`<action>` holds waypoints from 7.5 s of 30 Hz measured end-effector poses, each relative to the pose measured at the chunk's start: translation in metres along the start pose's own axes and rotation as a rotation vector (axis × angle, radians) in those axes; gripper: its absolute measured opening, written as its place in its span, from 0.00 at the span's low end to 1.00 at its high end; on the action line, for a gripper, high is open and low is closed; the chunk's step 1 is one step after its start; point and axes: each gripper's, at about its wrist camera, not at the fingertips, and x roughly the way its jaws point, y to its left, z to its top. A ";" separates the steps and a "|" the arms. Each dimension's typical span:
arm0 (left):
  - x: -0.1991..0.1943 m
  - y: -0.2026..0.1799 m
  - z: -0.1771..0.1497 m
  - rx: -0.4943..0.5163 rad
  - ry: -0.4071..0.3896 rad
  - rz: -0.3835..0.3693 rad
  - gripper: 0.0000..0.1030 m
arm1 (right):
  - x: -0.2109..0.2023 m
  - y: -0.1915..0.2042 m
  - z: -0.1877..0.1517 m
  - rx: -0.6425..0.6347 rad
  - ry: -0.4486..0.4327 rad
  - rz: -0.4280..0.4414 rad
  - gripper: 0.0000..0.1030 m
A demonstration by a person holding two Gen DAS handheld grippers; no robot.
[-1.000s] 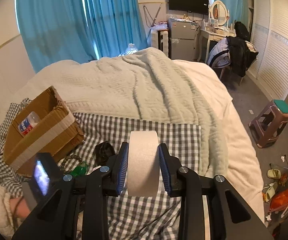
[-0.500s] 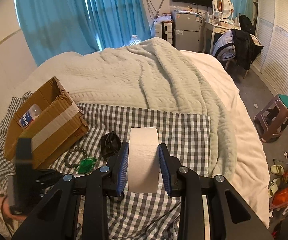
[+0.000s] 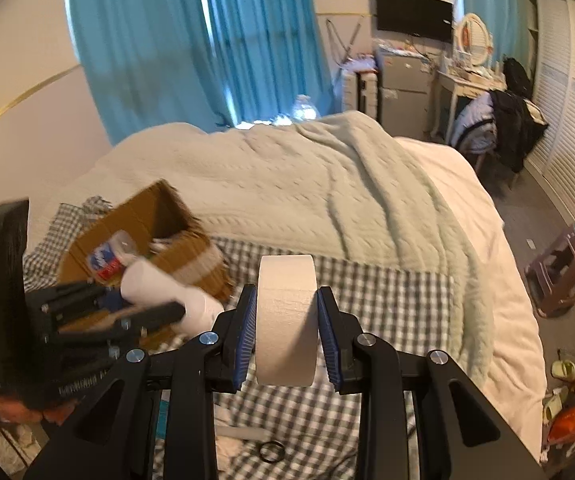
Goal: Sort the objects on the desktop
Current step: 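Grasp the white roll-on bottle with the left gripper while the right gripper carries the tape roll, then grasp the white tube with the left gripper while the right gripper grasps the black hair tie, then drop the white tube and hair tie into the cardboard box with both grippers, then grasp the blue blister pack with the left gripper while the right gripper grasps the tissue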
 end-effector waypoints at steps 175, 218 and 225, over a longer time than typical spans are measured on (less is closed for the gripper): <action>0.062 0.108 -0.216 0.046 0.299 0.199 0.14 | 0.097 0.063 -0.097 -0.075 0.294 0.203 0.04; -0.044 0.057 -0.128 0.042 0.035 0.088 0.84 | 0.058 0.040 -0.097 -0.044 0.199 0.176 0.78; 0.015 0.044 -0.204 0.087 0.240 0.069 0.84 | 0.103 0.053 -0.173 -0.067 0.397 0.244 0.76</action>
